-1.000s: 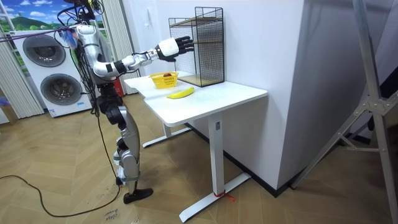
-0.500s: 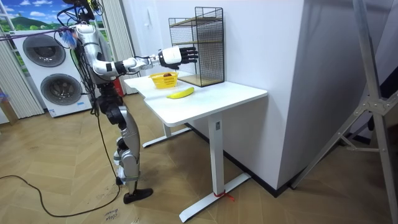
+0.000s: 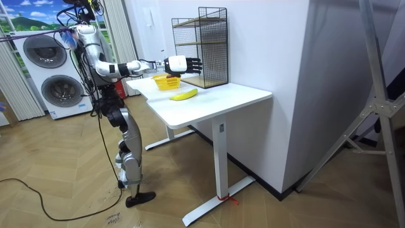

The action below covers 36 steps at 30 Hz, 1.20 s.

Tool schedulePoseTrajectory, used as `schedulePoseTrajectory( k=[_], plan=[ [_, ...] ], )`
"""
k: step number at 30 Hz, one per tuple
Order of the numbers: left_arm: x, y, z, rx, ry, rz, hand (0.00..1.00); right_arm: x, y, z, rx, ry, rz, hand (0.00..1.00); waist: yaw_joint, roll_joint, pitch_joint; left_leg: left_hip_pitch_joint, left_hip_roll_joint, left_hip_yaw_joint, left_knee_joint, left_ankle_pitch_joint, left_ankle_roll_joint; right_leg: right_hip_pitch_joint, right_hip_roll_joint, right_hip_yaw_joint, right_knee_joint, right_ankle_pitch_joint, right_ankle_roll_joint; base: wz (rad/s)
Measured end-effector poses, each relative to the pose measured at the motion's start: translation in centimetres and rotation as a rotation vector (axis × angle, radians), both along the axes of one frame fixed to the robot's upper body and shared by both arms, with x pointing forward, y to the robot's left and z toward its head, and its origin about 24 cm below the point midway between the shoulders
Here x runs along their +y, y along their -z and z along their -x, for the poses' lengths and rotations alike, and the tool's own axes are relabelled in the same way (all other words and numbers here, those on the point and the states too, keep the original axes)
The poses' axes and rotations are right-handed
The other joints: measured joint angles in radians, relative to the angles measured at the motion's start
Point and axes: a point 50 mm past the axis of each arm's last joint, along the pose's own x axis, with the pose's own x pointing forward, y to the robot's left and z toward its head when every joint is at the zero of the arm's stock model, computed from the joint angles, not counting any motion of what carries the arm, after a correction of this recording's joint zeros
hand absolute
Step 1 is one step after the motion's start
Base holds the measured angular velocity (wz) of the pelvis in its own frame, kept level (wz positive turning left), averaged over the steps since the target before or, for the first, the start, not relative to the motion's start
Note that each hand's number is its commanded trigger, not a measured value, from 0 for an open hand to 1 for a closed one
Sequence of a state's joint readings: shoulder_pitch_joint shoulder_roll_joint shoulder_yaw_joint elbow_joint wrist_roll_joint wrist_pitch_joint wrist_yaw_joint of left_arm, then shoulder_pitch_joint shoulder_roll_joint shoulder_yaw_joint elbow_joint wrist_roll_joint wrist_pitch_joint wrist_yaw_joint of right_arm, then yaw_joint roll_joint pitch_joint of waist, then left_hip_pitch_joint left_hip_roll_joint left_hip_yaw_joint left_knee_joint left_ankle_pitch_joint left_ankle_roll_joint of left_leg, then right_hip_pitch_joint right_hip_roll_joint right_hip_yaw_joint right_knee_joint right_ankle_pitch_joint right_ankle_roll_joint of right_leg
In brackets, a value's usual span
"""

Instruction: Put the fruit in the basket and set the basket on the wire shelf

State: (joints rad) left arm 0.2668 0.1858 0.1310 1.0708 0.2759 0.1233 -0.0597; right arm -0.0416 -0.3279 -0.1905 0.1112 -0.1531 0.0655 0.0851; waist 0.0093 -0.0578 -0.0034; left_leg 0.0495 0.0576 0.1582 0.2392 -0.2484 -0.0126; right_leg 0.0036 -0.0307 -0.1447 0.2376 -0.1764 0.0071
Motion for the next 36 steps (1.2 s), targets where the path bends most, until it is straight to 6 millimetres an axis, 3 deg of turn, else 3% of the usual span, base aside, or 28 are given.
schedulePoseTrajectory(
  k=[11,14,16,22,30,36],
  plan=[
    [0.1,-0.1,0.0,-0.010,-0.004,-0.005,0.00,0.2,0.4,0.0,0.042,-0.049,0.001,0.00,-0.002,-0.006,0.0038,-0.005,-0.001,-0.004,0.000,0.000,0.000,0.003,-0.002,-0.006,-0.003,0.000,0.000,0.01],
    [0.3,-0.2,-0.2,-0.020,-0.001,-0.012,0.00,0.1,1.2,0.2,0.083,-0.055,-0.009,0.00,-0.001,-0.016,0.0046,-0.005,-0.001,-0.011,0.003,0.000,0.000,0.009,-0.002,-0.010,-0.005,-0.001,0.001,0.07],
    [0.4,-0.3,-0.2,-0.024,-0.005,-0.013,0.00,-0.2,2.2,0.5,0.141,-0.044,-0.025,0.00,-0.002,-0.025,0.0028,-0.004,-0.002,-0.016,0.004,0.000,0.000,0.013,-0.002,-0.017,-0.016,-0.001,0.001,0.09],
    [0.4,-0.3,-0.5,-0.032,-0.003,-0.018,0.00,-0.3,2.5,0.6,0.184,-0.049,-0.002,0.00,-0.002,-0.032,0.0012,-0.010,-0.002,-0.020,0.004,0.000,0.000,0.009,-0.002,-0.020,-0.016,-0.001,0.001,0.01],
    [0.6,-0.6,-0.5,-0.049,-0.001,-0.031,0.00,-0.5,3.2,1.0,0.253,-0.064,0.023,0.00,-0.006,-0.037,-0.0029,-0.003,-0.001,-0.022,0.003,0.000,0.000,0.015,-0.002,-0.023,-0.013,-0.001,0.001,0.00],
    [0.8,-0.7,-0.5,-0.048,-0.017,-0.036,0.00,-0.7,3.7,1.4,0.309,-0.066,0.026,0.00,-0.009,-0.031,-0.0011,-0.009,0.000,-0.023,0.013,-0.002,0.000,0.017,-0.002,-0.023,-0.007,0.000,0.000,0.00]
  ],
)
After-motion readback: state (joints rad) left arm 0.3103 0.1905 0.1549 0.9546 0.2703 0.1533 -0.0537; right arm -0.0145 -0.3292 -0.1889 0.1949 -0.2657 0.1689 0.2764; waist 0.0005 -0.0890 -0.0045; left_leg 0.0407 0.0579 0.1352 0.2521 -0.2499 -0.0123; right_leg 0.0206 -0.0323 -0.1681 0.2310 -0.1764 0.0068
